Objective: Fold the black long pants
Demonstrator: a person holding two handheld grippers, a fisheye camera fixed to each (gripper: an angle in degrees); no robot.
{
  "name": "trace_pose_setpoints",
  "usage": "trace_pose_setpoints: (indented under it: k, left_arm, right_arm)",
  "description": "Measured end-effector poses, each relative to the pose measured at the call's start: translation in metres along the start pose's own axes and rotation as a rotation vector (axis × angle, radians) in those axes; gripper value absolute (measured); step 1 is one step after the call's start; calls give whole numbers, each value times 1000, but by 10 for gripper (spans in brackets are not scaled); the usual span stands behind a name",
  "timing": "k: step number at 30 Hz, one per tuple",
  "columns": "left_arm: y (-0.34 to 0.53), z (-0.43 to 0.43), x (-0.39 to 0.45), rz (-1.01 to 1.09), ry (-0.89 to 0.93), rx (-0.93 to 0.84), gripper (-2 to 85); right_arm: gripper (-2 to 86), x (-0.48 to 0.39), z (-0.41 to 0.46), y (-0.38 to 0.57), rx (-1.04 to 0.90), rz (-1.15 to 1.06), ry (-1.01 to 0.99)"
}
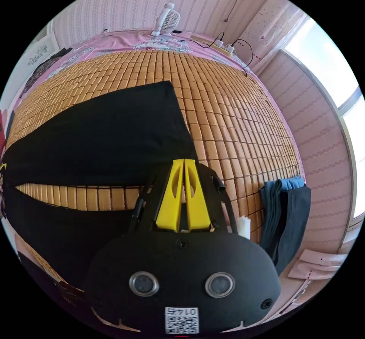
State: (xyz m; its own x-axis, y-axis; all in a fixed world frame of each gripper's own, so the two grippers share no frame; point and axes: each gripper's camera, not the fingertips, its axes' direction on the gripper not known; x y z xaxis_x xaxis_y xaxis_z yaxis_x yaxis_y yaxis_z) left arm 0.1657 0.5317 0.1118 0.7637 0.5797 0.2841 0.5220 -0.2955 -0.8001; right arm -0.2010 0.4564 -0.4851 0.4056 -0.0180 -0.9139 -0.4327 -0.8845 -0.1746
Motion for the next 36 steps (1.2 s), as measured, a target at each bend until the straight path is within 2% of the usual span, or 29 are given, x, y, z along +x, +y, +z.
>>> trace_pose_setpoints:
  k: [3, 5, 8, 12, 15, 19, 22, 26, 30, 33, 36]
  left_arm:
    - [8, 0, -15, -47, 57, 9, -10]
    - [15, -4, -22, -74, 66, 6, -9]
    - [35, -27, -31, -86, 83, 45, -10]
    - [101, -65, -32, -56, 237, -1, -10]
    - [157, -73, -29, -26, 136, -80, -10]
    - [192, -71, -34, 74, -15, -122, -10]
    - [200, -78, -41, 83, 3, -171, -10]
    - [218, -87, -40, 106, -88, -191, -10]
    - [251, -105, -56, -4, -97, -206, -10]
    - [289, -141, -71, -70, -118, -115, -10]
    - [337, -182, -90, -150, -21, -7, -10]
  right_arm:
    - [-7, 9, -9, 7, -1, 75, -75]
    - [-8, 16, -26, 26, 64, 135, -81]
    - [-5, 23, -60, 78, 139, 150, -217]
    - [-1, 9, -76, 155, -9, 84, -274]
    - [-2, 3, -69, 192, -113, 82, -204]
    - [-3, -1, -68, 217, -68, 20, -133]
    - [-3, -10, -68, 218, -103, -38, -83]
    - [-3, -13, -68, 226, -113, -16, -64]
    - [-3, -5, -74, 241, -162, 28, -68]
    - [-3, 15, -107, 263, -49, 78, -59]
    - [-3, 37, -149, 295, 100, 166, -109]
